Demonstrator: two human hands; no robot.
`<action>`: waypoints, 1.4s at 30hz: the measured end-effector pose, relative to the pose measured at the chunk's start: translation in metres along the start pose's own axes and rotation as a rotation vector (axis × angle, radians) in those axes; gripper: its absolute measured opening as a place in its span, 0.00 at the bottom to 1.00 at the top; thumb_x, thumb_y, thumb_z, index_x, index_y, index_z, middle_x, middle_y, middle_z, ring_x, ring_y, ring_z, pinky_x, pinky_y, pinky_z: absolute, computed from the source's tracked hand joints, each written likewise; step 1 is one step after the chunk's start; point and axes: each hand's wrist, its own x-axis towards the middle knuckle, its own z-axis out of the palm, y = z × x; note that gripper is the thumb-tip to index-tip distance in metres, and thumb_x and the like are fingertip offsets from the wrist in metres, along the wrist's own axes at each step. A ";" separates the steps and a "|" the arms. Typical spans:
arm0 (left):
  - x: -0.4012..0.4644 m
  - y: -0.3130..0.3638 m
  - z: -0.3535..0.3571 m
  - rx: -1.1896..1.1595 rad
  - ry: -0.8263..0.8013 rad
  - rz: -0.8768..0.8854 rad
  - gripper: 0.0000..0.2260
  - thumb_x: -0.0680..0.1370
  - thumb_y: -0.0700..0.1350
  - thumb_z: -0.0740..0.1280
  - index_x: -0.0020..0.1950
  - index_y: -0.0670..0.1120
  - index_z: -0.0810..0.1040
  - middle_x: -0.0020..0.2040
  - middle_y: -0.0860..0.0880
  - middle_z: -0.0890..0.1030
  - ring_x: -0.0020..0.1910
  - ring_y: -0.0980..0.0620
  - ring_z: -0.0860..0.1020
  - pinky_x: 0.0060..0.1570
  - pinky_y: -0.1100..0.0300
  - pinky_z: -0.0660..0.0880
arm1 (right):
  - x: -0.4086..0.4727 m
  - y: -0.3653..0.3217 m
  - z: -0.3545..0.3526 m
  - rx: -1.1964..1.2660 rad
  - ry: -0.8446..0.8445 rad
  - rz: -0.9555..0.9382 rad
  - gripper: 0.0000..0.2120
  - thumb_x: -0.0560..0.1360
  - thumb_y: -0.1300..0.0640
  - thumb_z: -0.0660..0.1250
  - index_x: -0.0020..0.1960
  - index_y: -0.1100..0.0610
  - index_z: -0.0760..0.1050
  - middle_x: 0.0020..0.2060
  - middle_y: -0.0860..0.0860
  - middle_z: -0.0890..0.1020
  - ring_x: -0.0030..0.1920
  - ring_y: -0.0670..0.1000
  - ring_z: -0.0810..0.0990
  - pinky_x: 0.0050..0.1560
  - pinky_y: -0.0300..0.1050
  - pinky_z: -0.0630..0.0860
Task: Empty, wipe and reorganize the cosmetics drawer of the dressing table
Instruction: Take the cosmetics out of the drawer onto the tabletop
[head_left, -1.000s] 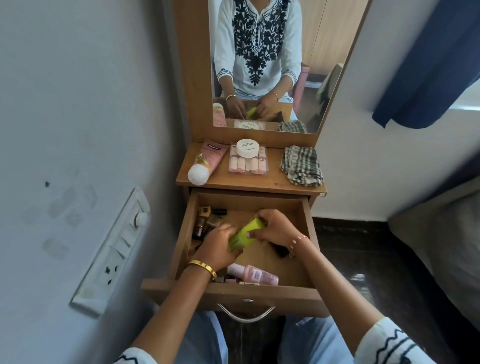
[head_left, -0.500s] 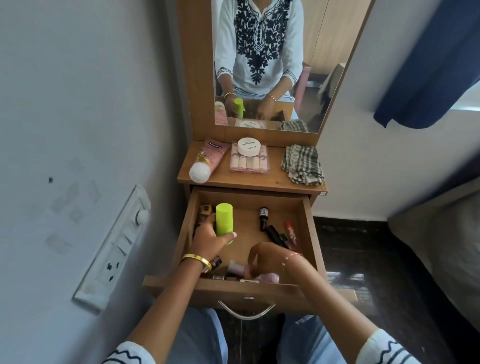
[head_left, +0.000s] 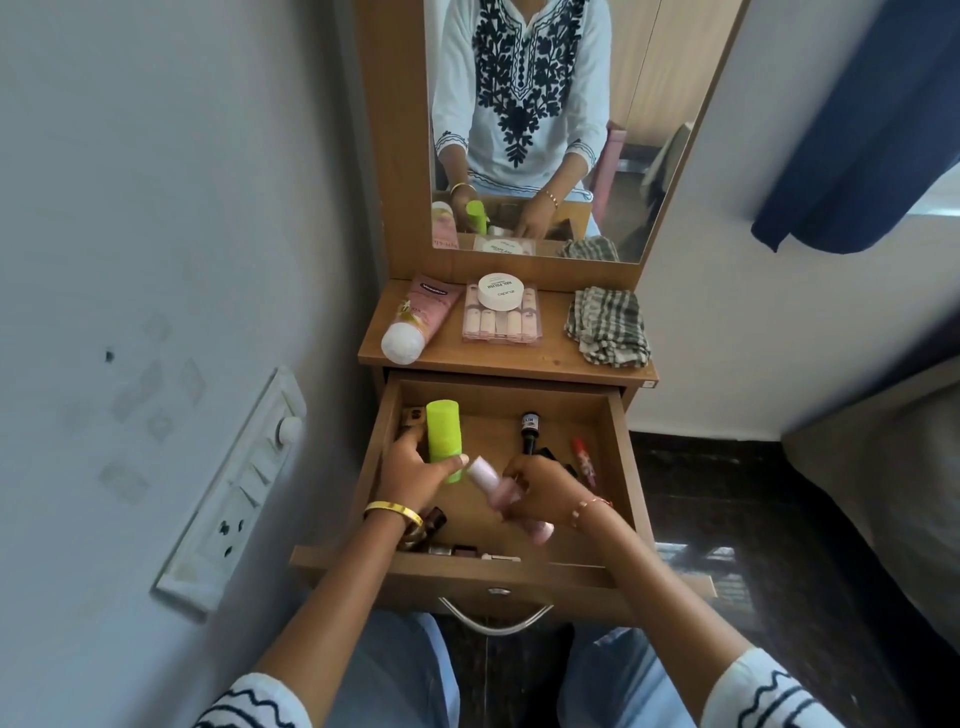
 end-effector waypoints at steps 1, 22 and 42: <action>-0.001 0.001 -0.001 -0.008 0.015 0.000 0.21 0.70 0.41 0.73 0.61 0.42 0.74 0.50 0.48 0.76 0.46 0.52 0.73 0.32 0.73 0.66 | -0.001 0.001 -0.003 0.053 0.048 -0.012 0.18 0.70 0.56 0.72 0.57 0.60 0.75 0.50 0.56 0.82 0.47 0.52 0.81 0.47 0.42 0.76; 0.065 0.103 0.015 0.039 0.100 0.174 0.23 0.72 0.46 0.72 0.64 0.40 0.73 0.58 0.42 0.79 0.52 0.47 0.77 0.46 0.63 0.69 | 0.055 -0.031 -0.119 0.498 0.742 0.178 0.16 0.78 0.60 0.56 0.65 0.64 0.67 0.59 0.60 0.76 0.57 0.58 0.76 0.49 0.45 0.72; 0.087 0.106 0.030 -0.056 0.053 0.103 0.20 0.70 0.45 0.72 0.60 0.42 0.76 0.53 0.42 0.81 0.47 0.47 0.79 0.50 0.57 0.77 | 0.080 -0.018 -0.144 0.137 0.838 0.069 0.11 0.77 0.59 0.62 0.53 0.63 0.80 0.47 0.59 0.83 0.49 0.56 0.80 0.45 0.42 0.73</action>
